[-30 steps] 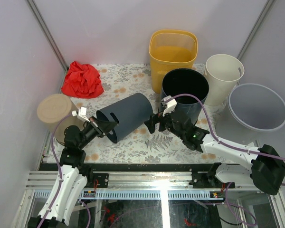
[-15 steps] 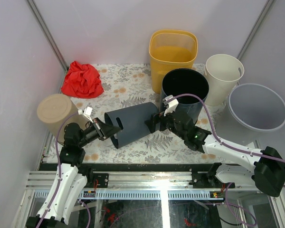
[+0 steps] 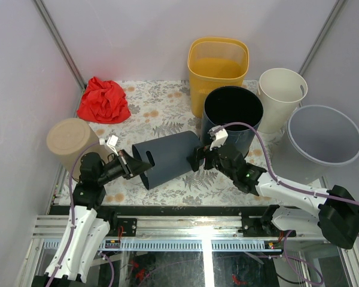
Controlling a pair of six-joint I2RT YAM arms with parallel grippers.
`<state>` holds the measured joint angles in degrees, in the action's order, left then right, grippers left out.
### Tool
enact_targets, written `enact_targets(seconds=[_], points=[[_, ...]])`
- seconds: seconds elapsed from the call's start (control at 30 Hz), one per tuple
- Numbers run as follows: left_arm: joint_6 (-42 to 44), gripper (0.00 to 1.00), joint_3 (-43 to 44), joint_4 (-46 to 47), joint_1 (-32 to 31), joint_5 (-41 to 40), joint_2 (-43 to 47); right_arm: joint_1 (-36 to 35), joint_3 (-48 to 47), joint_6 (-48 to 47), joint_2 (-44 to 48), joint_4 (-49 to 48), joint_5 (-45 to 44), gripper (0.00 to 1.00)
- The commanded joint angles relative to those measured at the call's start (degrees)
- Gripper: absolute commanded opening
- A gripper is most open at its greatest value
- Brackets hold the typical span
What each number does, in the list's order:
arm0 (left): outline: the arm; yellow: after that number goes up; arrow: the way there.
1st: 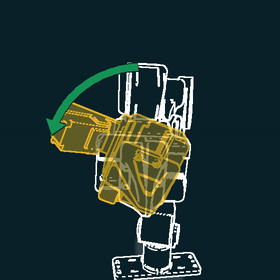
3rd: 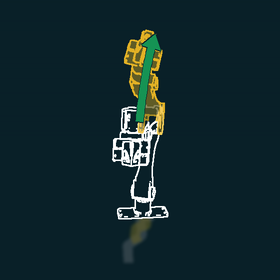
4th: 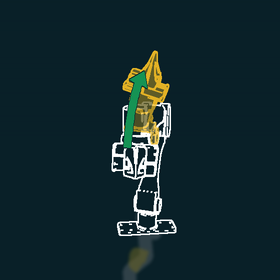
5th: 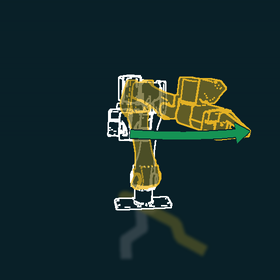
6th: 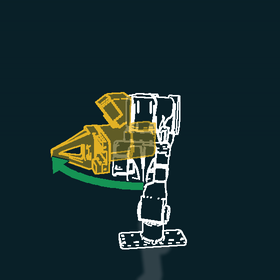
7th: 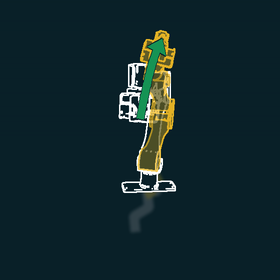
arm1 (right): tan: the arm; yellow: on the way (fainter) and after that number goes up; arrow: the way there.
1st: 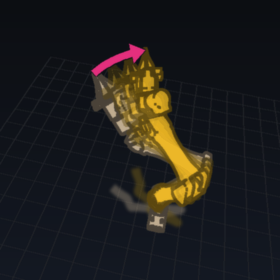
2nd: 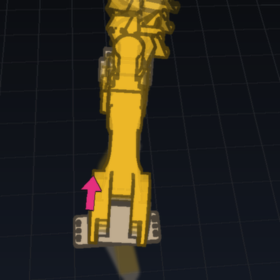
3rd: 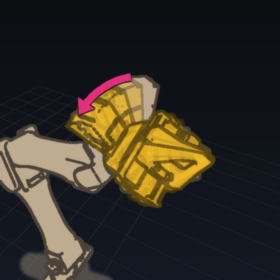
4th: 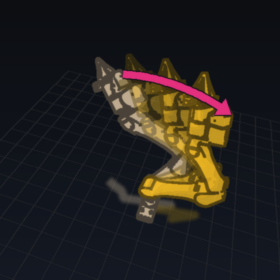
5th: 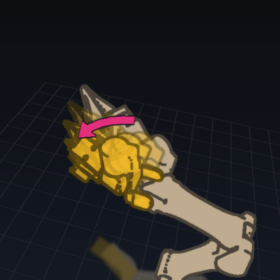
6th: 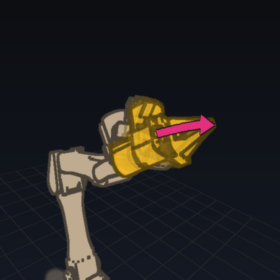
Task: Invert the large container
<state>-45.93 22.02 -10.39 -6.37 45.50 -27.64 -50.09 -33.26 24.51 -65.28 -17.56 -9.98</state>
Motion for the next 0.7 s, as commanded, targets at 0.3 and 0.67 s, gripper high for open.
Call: enact_targets(seconds=[0.3, 0.67], points=[[3.30, 0.11, 4.00, -8.77, -0.29, -1.28, -1.75, 0.48, 3.12, 3.12, 2.30, -8.80, 8.90, 0.99], [2.33, 0.32, 7.06, -16.39, -0.24, -17.49, 0.14, 0.46, 4.28, 5.07, 4.03, -11.09, 17.14, 0.99]])
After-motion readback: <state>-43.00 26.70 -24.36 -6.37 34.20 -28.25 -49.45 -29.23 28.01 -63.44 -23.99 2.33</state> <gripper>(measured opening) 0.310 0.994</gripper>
